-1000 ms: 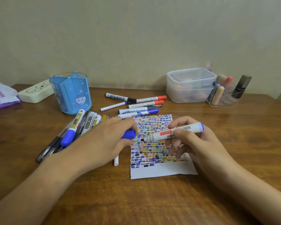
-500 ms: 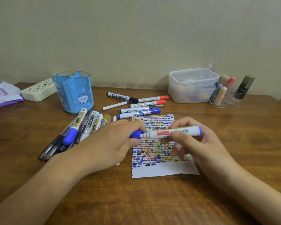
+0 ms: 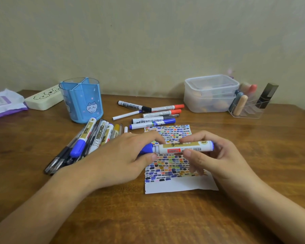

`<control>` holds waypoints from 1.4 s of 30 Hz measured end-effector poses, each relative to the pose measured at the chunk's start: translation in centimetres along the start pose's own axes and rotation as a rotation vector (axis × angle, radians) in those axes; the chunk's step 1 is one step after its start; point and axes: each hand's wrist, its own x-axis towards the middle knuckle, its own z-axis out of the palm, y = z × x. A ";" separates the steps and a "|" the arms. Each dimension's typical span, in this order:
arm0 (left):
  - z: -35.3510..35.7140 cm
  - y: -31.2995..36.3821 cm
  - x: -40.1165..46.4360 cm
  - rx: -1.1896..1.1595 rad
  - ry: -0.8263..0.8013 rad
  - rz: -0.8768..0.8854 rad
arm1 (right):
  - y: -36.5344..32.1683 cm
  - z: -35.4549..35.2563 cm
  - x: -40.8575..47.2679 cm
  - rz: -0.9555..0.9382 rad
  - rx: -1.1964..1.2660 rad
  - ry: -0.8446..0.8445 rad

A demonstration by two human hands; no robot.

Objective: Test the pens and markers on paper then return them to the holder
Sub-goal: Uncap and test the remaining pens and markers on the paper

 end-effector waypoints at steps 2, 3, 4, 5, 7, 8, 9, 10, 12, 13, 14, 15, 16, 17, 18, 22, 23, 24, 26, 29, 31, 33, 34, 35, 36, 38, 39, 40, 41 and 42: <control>0.0 -0.1 0.0 0.001 -0.005 0.001 | 0.0 -0.1 0.0 -0.009 0.012 0.010; 0.0 -0.1 0.0 0.000 -0.007 0.004 | 0.0 -0.1 0.0 -0.013 0.019 0.016; 0.0 -0.1 0.0 -0.004 -0.008 0.009 | 0.0 -0.1 0.0 -0.016 0.025 0.019; 0.0 0.0 0.0 -0.012 -0.007 0.014 | 0.0 -0.1 0.0 -0.018 0.024 0.017; 0.0 0.1 0.0 -0.032 -0.008 0.026 | -0.1 0.1 0.0 -0.020 -0.001 0.000; 0.0 0.2 0.0 -0.038 -0.013 0.035 | 0.0 0.1 -0.1 -0.018 -0.016 -0.010; 0.0 0.2 0.0 -0.043 -0.019 0.043 | 0.0 0.2 -0.1 -0.017 -0.025 -0.017; 0.0 0.3 0.0 -0.049 -0.022 0.050 | 0.0 0.3 -0.1 -0.019 -0.029 -0.021; 0.1 0.5 0.0 -0.045 -0.011 0.060 | 0.0 0.3 -0.1 -0.031 -0.046 -0.022; 0.2 0.6 0.0 -0.022 0.003 0.066 | 0.0 0.3 -0.1 -0.038 -0.059 -0.024; 0.3 0.7 0.0 0.009 0.026 0.071 | 0.1 0.3 -0.2 -0.044 -0.067 -0.027; 0.5 0.7 0.0 0.036 0.055 0.077 | 0.0 0.3 -0.2 -0.050 -0.070 -0.030; 0.7 0.6 0.0 0.054 0.086 0.086 | 0.0 0.4 -0.3 -0.056 -0.077 -0.031; 0.8 0.6 0.0 0.065 0.112 0.095 | 0.0 0.4 -0.3 -0.064 -0.094 -0.030; 0.9 0.6 0.0 0.070 0.128 0.103 | 0.0 0.4 -0.3 -0.072 -0.120 -0.029; 1.0 0.8 0.0 0.059 0.146 0.127 | 0.0 0.3 -0.6 -0.099 -0.195 -0.033; 1.0 0.8 0.0 0.062 0.148 0.130 | -0.1 0.4 -0.6 -0.100 -0.203 -0.034; 1.0 0.8 0.0 0.063 0.154 0.133 | -0.2 0.4 -0.7 -0.101 -0.202 -0.035; 1.1 0.8 0.1 0.072 0.174 0.143 | -0.3 0.6 -0.7 -0.104 -0.191 -0.031; 1.1 0.8 0.2 0.079 0.184 0.161 | -0.5 0.8 -0.7 -0.103 -0.178 -0.028; 1.0 0.9 0.1 0.095 0.189 0.163 | -0.5 0.9 -0.7 -0.105 -0.169 -0.027; 0.9 0.9 0.0 0.109 0.198 0.166 | -0.4 1.0 -0.6 -0.096 -0.157 -0.022; 0.9 1.0 0.0 0.122 0.198 0.163 | -0.3 1.0 -0.6 -0.090 -0.153 -0.020; 0.8 1.1 -0.1 0.142 0.188 0.158 | -0.2 1.0 -0.6 -0.085 -0.153 -0.020; 0.8 1.2 -0.1 0.156 0.171 0.152 | -0.1 1.0 -0.6 -0.081 -0.159 -0.019; 0.8 1.3 -0.2 0.154 0.133 0.138 | -0.1 1.0 -0.6 -0.073 -0.183 -0.024; 0.7 1.3 -0.2 0.144 0.125 0.132 | -0.2 0.9 -0.6 -0.070 -0.196 -0.028; 0.6 1.2 -0.2 0.126 0.127 0.128 | -0.4 0.9 -0.5 -0.070 -0.205 -0.033; 0.6 1.0 -0.2 0.104 0.133 0.124 | -0.6 0.8 -0.4 -0.074 -0.215 -0.038; 0.7 0.9 -0.2 0.087 0.141 0.123 | -0.8 0.6 -0.2 -0.080 -0.229 -0.041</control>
